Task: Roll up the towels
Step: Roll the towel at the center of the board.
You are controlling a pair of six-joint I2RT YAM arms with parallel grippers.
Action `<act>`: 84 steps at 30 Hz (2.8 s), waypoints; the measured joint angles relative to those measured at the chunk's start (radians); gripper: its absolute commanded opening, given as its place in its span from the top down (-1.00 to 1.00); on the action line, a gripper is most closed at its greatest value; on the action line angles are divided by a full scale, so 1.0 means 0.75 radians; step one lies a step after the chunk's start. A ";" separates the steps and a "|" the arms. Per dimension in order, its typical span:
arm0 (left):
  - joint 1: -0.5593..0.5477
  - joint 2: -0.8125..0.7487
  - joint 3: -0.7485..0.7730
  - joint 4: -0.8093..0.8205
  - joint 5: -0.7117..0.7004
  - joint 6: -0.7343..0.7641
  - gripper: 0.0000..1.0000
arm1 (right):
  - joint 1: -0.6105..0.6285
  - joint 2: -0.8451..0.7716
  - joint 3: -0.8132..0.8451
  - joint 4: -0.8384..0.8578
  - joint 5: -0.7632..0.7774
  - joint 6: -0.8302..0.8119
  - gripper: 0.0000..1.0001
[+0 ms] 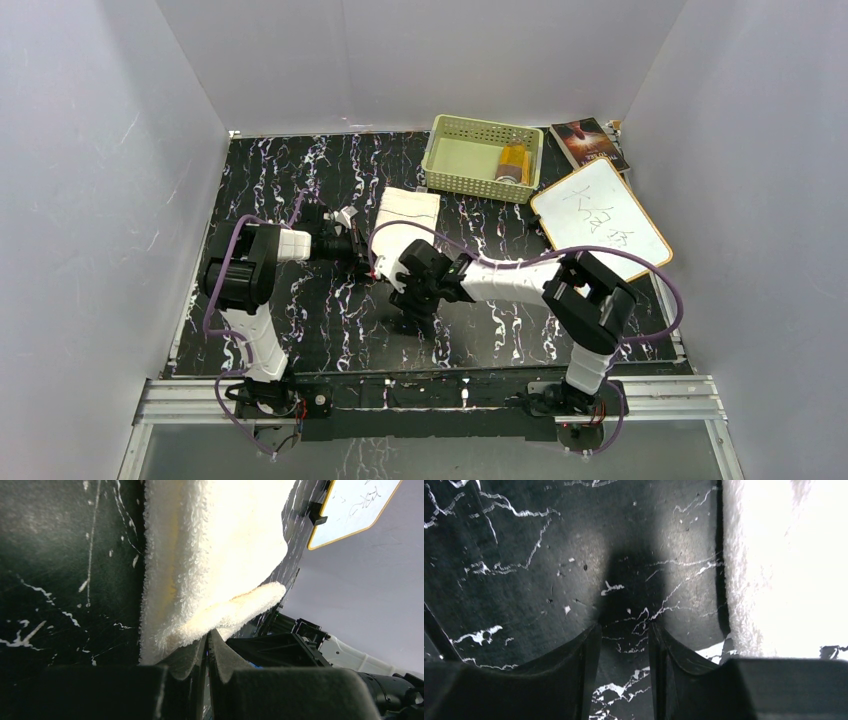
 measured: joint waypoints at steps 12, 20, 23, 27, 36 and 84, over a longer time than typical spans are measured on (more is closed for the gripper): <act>0.002 0.011 0.000 0.014 0.021 -0.001 0.93 | 0.006 -0.040 -0.076 0.094 0.003 -0.008 0.24; 0.002 0.011 0.000 0.016 0.025 -0.001 0.93 | -0.206 -0.109 -0.015 0.395 0.114 0.151 -0.96; 0.002 0.011 -0.001 0.019 0.026 -0.001 0.93 | -0.399 -0.109 0.187 0.424 -0.010 0.286 -0.96; 0.002 0.011 -0.003 0.023 0.027 -0.001 0.93 | -0.463 -0.181 0.237 0.472 0.006 0.295 -0.96; 0.002 0.011 -0.004 0.024 0.028 -0.001 0.93 | -0.058 -0.225 0.077 0.473 0.076 -0.174 -0.81; 0.025 0.009 0.050 -0.104 0.036 0.055 0.62 | -0.131 0.241 0.292 0.097 0.010 -0.414 1.00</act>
